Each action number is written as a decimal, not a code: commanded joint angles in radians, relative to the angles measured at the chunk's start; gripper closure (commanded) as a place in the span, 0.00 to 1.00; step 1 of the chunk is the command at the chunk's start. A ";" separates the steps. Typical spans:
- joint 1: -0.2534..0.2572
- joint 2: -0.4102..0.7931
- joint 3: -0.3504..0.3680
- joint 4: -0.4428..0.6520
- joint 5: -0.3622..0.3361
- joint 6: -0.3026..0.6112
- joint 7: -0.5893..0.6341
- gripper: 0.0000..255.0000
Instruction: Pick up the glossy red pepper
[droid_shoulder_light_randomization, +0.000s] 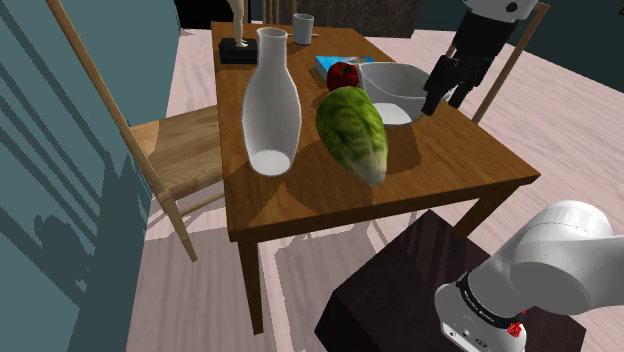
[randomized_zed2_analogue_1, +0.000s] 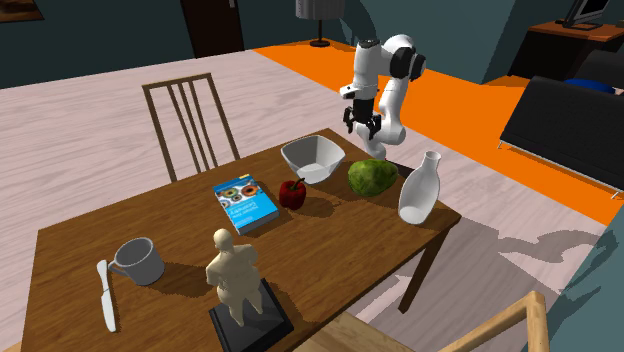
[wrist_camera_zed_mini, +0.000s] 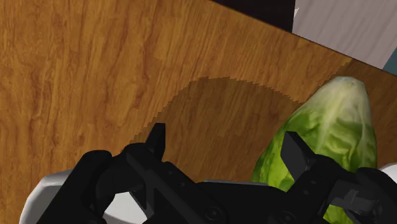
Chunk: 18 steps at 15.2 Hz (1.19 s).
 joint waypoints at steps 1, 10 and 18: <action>0.000 0.000 0.000 0.000 0.000 0.000 0.000 0.00; -0.027 0.319 -0.022 0.199 -0.009 0.154 0.016 0.00; -0.047 0.608 -0.047 0.461 -0.005 0.211 0.029 0.00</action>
